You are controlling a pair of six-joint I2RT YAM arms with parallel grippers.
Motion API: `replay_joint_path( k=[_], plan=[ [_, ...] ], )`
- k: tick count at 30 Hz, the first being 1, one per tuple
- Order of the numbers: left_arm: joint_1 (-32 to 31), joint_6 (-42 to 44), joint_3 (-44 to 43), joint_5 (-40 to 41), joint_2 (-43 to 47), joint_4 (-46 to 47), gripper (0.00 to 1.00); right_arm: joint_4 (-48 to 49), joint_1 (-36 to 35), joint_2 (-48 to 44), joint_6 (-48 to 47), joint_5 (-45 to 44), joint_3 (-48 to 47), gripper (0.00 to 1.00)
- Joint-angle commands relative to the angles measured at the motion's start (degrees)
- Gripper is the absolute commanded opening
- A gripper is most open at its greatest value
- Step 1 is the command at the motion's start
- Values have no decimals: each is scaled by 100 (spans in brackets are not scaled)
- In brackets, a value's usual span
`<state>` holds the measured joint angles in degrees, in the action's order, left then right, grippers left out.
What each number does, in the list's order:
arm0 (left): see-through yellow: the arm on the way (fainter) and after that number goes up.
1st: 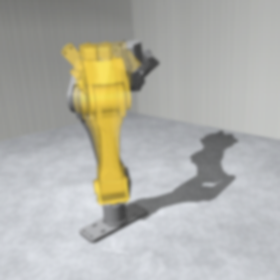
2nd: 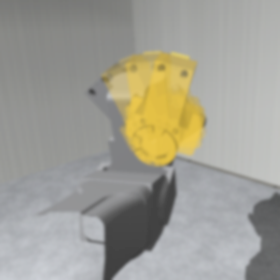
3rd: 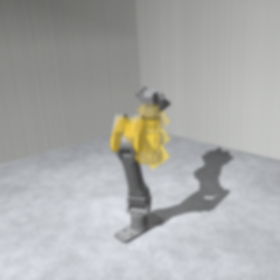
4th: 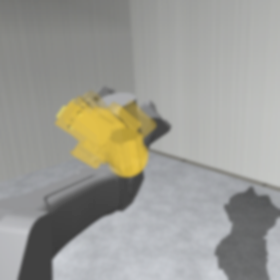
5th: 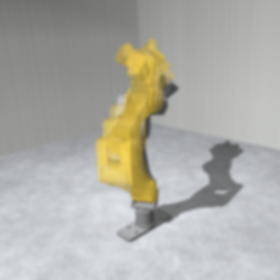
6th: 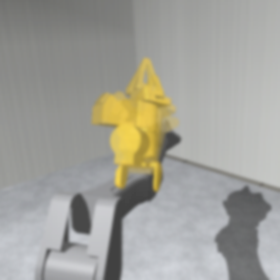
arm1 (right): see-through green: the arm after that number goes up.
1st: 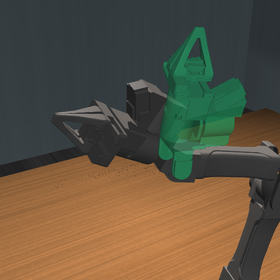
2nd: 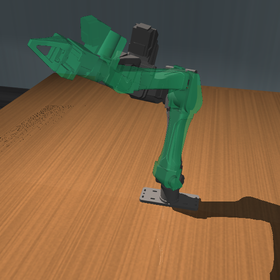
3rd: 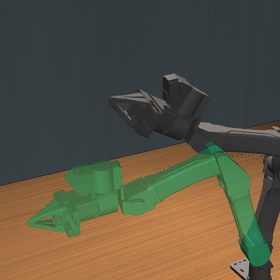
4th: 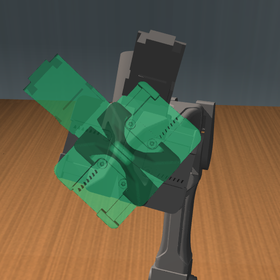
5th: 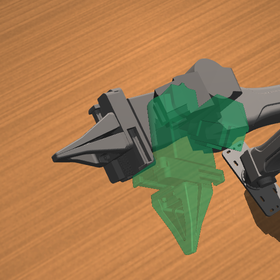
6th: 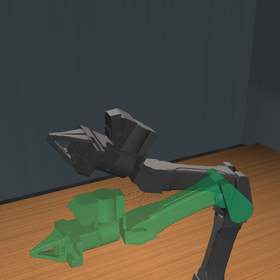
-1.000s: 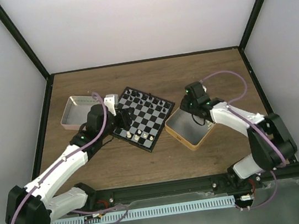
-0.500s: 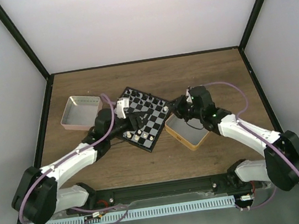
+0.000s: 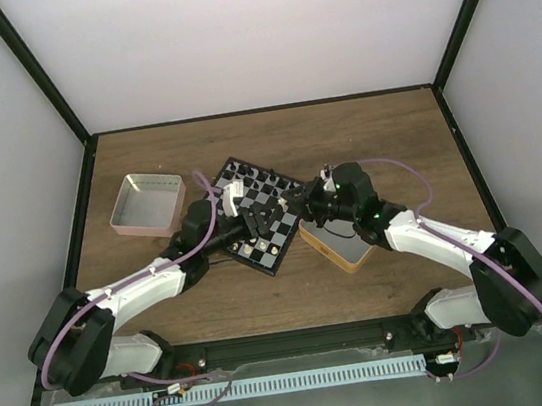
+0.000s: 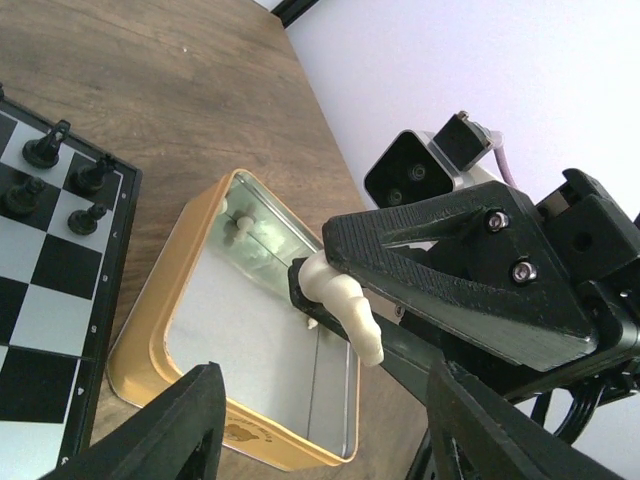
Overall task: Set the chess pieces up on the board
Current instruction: Place the chess piece on the chessboard.
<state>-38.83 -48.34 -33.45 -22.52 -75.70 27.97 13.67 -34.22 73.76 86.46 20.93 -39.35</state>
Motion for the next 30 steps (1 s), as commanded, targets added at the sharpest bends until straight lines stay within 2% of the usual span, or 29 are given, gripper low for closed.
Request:
replay_joint_path(
  k=[1,6,12,30],
  plan=[
    [-61,-127,-10,105,-40,335,54,186,-95,5,165,47,24,14],
    [-95,-114,-62,143,-76,336,45,134,-170,33,160,47,16,14],
    [-105,-71,-98,143,-153,275,41,163,-219,109,179,65,35,15],
    [-121,171,-162,258,-59,43,4,-152,-305,54,-174,-144,-20,17]
  ],
)
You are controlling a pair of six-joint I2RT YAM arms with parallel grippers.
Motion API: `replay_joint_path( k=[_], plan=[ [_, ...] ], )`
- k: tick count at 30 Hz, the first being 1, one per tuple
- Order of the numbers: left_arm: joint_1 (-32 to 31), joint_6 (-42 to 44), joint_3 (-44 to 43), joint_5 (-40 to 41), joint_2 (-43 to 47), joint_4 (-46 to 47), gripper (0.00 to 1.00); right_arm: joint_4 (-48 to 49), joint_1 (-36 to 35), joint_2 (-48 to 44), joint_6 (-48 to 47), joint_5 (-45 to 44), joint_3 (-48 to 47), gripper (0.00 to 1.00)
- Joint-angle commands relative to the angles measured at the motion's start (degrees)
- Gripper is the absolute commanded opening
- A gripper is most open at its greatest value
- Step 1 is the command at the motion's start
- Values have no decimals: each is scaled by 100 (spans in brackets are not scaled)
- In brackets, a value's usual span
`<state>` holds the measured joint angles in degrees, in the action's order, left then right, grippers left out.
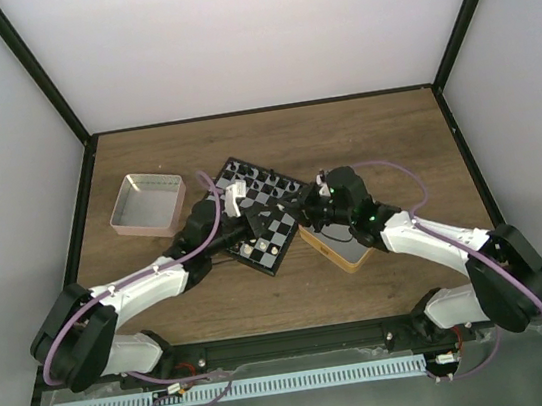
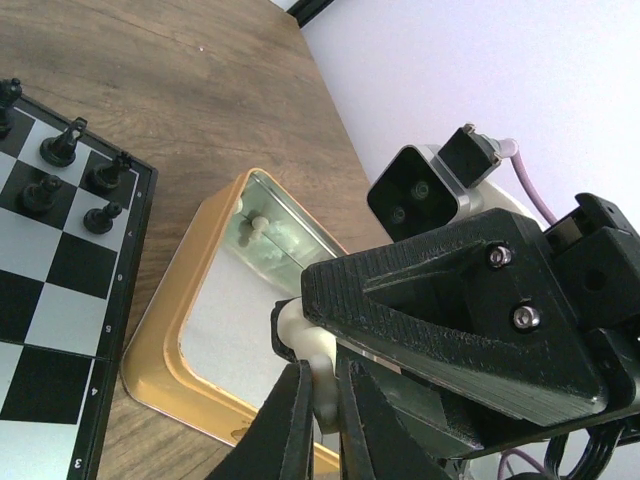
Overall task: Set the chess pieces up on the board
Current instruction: Place the chess piece on the chessboard.
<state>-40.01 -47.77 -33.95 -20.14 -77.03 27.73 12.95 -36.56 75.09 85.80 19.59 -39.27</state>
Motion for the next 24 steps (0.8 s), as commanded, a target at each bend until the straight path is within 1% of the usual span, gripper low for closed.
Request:
replay_joint_path(
  k=[1,3,4,5,6,8,10,12,15,17,18,21,24],
  plan=[
    [-6,125,-109,19,85,48,4,-79,-71,-81,-133,-21,-21,18],
    [-2,209,-151,90,135,-154,4,-135,-71,-86,-224,-74,-44,25],
    [1,290,-206,153,174,-364,4,-194,-71,-94,-300,-119,-77,29],
    [-6,385,-281,220,206,-638,4,-261,-71,-94,-422,-167,-126,36],
    [-7,497,-359,279,251,-925,4,-413,-71,-102,-558,-238,-193,40],
    [-3,723,-545,408,347,-1631,4,-671,-71,-146,-805,-440,-300,51],
    [-3,1149,-810,582,424,-2590,4,-843,-64,-267,-1012,-672,-330,58],
    [16,1517,-1123,881,460,-3720,4,-1039,-62,-446,-1231,-972,-349,61],
    [77,2122,-1640,1373,401,-5322,4,-1387,-51,-754,-1554,-1554,-360,62],
    [157,2443,-1955,1799,325,-6184,4,-1628,-37,-969,-1726,-1890,-362,63],
    [251,2568,-2131,1885,274,-6636,4,-1731,-27,-1054,-1807,-2022,-358,63],
    [584,2911,-2420,1951,57,-7349,4,-1977,26,-1251,-1982,-2302,-315,64],
    [998,3119,-2662,2033,-257,-7724,4,-2070,97,-1384,-2062,-2387,-219,65]
  ],
)
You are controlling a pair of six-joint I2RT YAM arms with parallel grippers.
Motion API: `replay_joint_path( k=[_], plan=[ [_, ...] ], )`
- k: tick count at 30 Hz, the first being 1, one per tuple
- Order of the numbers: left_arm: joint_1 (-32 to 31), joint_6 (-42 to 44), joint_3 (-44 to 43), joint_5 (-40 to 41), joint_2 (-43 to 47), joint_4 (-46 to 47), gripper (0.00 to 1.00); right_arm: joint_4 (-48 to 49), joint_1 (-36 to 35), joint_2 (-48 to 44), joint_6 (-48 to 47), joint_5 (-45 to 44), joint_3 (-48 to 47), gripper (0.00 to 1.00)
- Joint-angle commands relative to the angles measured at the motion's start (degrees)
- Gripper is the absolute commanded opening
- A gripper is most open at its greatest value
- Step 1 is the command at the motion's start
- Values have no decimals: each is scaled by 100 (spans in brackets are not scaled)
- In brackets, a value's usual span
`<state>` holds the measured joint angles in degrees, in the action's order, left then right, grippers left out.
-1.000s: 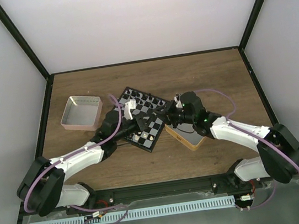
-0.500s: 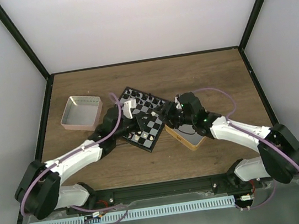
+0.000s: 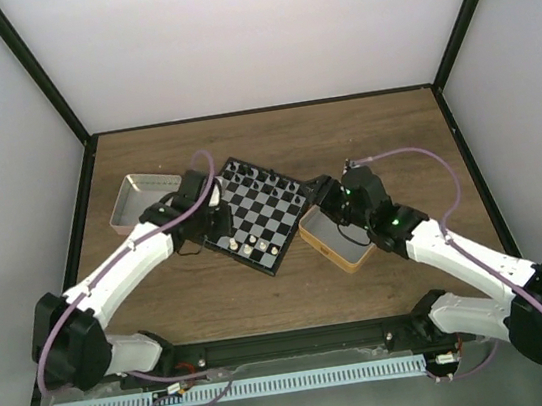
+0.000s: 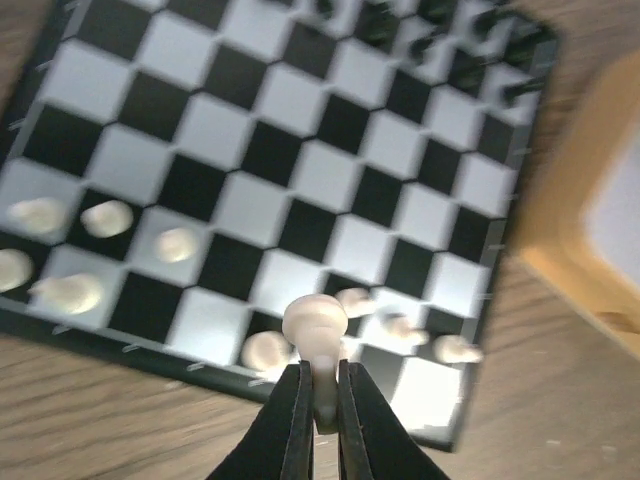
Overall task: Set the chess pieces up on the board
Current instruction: Place the chess piece on the chessboard.
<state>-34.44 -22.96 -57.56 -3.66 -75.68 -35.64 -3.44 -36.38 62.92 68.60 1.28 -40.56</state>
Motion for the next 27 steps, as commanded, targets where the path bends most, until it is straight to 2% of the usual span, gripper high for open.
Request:
replay_joint_path(
  k=[1,6,15,22,27],
  plan=[
    [571,688,-342,360,-463,-1422,4,-444,93,-200,-341,-558,-57,65],
    [847,902,-512,62,-1001,-1574,4,-460,180,-302,-385,-477,146,65],
    [937,865,-689,367,-1635,-1692,4,-422,360,-354,-519,-349,293,65],
    [944,908,-808,199,-1706,-1652,4,-381,428,-307,-521,-269,321,65],
    [909,997,-1016,-218,-1397,-1649,4,-361,439,-306,-514,-282,321,65]
  ],
)
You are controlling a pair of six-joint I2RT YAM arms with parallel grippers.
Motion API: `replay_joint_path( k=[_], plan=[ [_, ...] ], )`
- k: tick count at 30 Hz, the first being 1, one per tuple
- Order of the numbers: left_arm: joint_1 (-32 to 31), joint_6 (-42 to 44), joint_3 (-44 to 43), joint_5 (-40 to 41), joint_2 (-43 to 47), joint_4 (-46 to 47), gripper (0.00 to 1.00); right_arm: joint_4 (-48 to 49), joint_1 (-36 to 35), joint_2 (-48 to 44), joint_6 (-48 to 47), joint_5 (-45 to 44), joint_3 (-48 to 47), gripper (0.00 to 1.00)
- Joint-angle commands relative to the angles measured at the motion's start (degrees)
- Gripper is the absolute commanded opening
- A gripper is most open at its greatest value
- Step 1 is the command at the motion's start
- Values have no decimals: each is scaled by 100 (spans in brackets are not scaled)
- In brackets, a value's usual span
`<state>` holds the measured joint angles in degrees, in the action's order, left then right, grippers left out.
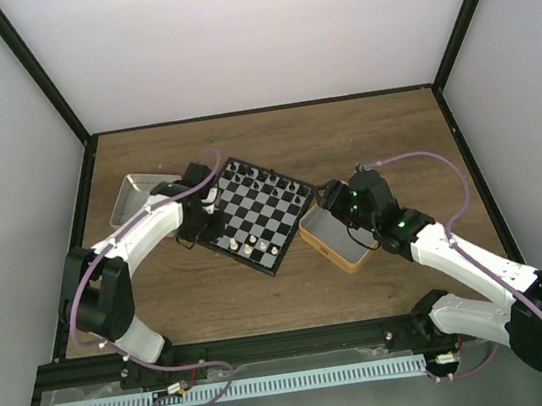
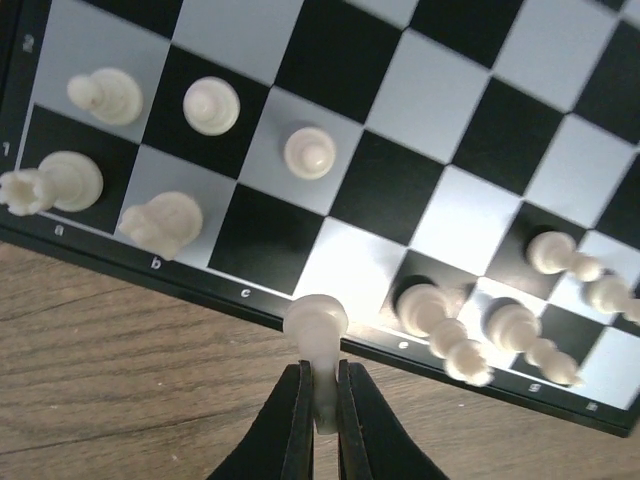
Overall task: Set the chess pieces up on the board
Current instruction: Place the chess piece on the chessboard.
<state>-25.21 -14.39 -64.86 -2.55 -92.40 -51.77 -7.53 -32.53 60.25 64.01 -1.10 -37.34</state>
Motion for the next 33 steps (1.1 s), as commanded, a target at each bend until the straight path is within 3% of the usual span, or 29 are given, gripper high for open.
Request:
replay_joint_path(
  k=[1,9,16,33],
  plan=[
    [-37,176,-344,-380,349,-55,4,52,55,-37,-55,-39,-1,65],
    [-681,252,-709,-614,555,-353,4,35,61,-37,-47,-37,15,65],
    [-1559,219,-865,-229,118,-755,4,-58,88,-207,-64,-125,100,65],
    [-2176,202,-1171,70,-818,-957,6,-156,135,-398,-42,-186,215,65]
  ],
)
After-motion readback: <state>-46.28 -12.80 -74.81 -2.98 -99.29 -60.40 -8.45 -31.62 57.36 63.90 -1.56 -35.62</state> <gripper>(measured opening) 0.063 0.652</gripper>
